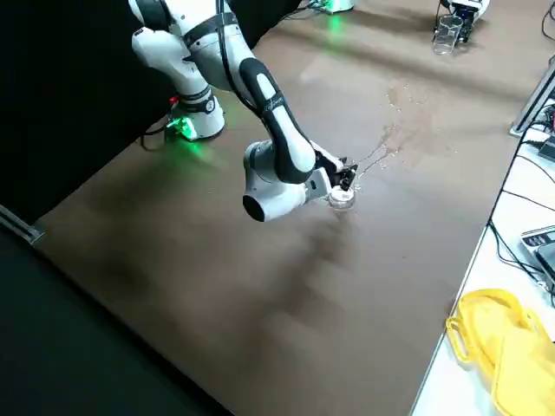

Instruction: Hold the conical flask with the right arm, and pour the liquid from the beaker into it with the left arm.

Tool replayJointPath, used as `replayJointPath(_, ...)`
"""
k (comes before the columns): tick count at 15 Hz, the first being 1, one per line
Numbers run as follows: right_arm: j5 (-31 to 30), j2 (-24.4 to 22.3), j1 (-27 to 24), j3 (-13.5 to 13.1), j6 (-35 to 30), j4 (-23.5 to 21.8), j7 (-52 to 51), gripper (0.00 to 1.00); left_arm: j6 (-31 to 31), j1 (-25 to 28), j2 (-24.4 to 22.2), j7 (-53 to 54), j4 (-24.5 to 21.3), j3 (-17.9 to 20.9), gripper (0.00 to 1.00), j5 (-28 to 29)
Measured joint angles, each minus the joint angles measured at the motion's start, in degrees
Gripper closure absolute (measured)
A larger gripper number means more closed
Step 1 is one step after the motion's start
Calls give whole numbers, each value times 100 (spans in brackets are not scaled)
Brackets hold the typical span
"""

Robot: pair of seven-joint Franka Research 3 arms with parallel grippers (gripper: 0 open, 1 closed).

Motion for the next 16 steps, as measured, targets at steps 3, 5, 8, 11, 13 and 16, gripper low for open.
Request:
replayJointPath(3,-1,-1,-11,1,-20,29,0,43,24,0,0,0,33,8,0,0)
replayJointPath(5,-5,0,-66,0,-44,43,0,24,39,0,0,0,41,12,0,0)
replayJointPath(8,-15,0,-300,-1,-170,82,0,2,63,0,0,0,42,15,0,0)
replayJointPath(11,-25,-1,-458,-3,-410,235,165,2,109,2,-1,0,45,43,0,0)
replayJointPath(13,-230,-4,-511,-3,-467,412,581,2,137,6,0,0,45,87,0,0)
replayJointPath(16,-915,-31,-515,19,-513,858,1670,2,194,12,0,0,51,195,0,0)
